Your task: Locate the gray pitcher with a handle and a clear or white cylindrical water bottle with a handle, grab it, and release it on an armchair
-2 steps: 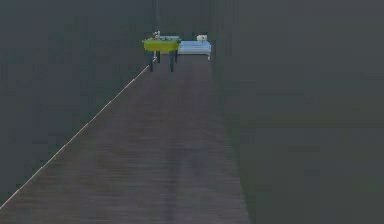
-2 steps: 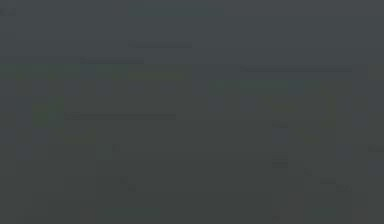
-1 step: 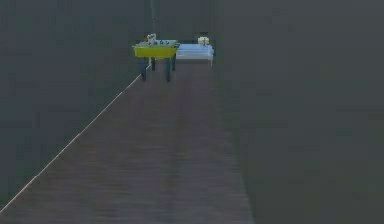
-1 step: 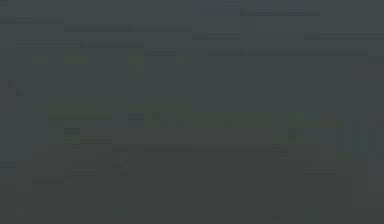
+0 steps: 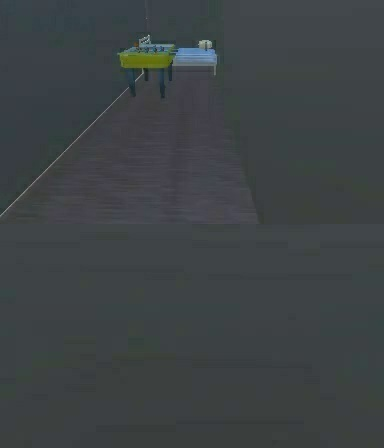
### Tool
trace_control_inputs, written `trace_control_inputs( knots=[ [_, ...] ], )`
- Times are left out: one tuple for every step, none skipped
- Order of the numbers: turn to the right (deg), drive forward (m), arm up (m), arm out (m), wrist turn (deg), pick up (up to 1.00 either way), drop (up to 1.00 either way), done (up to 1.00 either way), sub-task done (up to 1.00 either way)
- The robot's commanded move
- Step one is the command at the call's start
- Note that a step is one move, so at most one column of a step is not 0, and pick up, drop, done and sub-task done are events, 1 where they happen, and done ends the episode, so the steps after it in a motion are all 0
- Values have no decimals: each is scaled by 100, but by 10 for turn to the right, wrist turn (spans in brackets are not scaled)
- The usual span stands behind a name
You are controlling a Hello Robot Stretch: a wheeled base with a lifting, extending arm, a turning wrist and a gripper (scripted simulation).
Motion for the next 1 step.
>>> trace_control_inputs(
  knots=[
    [30, 0, 0, 0, 0, 0, 0, 0, 0]
  ],
)
